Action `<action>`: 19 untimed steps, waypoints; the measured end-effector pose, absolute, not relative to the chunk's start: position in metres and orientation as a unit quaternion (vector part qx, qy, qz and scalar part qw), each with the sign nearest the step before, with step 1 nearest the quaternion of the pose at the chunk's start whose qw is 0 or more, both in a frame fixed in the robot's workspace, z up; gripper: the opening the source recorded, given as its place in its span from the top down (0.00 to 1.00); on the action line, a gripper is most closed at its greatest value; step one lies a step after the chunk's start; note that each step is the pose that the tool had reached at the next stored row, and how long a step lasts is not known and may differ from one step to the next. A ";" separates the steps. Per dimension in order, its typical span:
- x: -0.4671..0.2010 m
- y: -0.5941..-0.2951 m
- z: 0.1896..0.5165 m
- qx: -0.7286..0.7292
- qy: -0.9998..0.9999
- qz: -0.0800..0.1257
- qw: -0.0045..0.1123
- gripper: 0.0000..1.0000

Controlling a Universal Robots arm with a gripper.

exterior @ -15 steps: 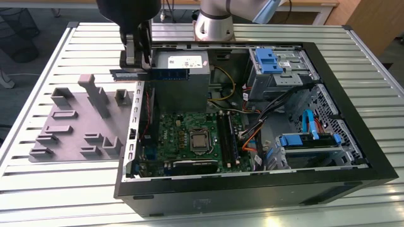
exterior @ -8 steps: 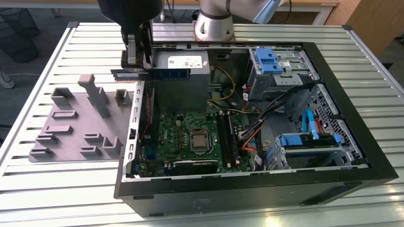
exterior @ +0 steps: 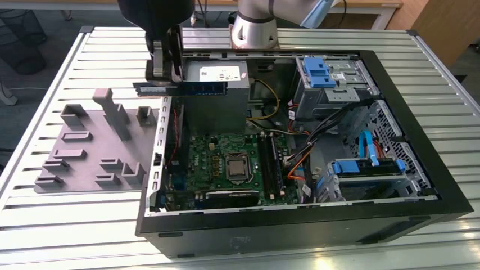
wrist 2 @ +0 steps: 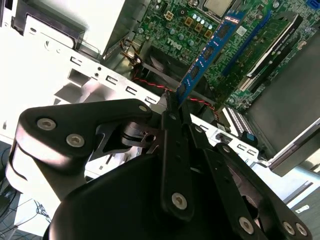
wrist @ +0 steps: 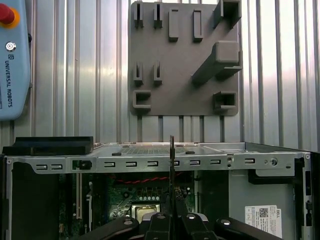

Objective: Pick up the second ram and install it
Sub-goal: 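Pick up the second ram and move it above second insertion slot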

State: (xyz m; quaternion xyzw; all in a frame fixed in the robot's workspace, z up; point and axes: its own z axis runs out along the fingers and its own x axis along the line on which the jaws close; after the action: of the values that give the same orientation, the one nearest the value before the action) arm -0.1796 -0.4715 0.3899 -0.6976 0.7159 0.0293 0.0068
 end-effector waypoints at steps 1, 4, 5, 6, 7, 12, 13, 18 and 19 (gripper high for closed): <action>-0.179 -0.472 0.390 -0.698 0.716 0.029 0.007 0.86; -0.179 -0.472 0.390 -0.698 0.716 0.029 0.007 0.86; -0.179 -0.472 0.390 -0.698 0.716 0.029 0.007 0.86; -0.178 -0.472 0.390 -0.698 0.716 0.029 0.007 0.86; -0.178 -0.472 0.390 -0.698 0.716 0.029 0.007 0.86; -0.177 -0.472 0.390 -0.698 0.716 0.029 0.007 0.86; -0.177 -0.472 0.390 -0.698 0.716 0.029 0.007 0.86; -0.175 -0.472 0.390 -0.698 0.716 0.029 0.007 0.86; -0.175 -0.472 0.390 -0.698 0.716 0.029 0.007 0.86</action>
State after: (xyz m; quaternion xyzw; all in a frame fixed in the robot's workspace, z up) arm -0.1752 -0.4715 0.3899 -0.6976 0.7159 0.0293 0.0067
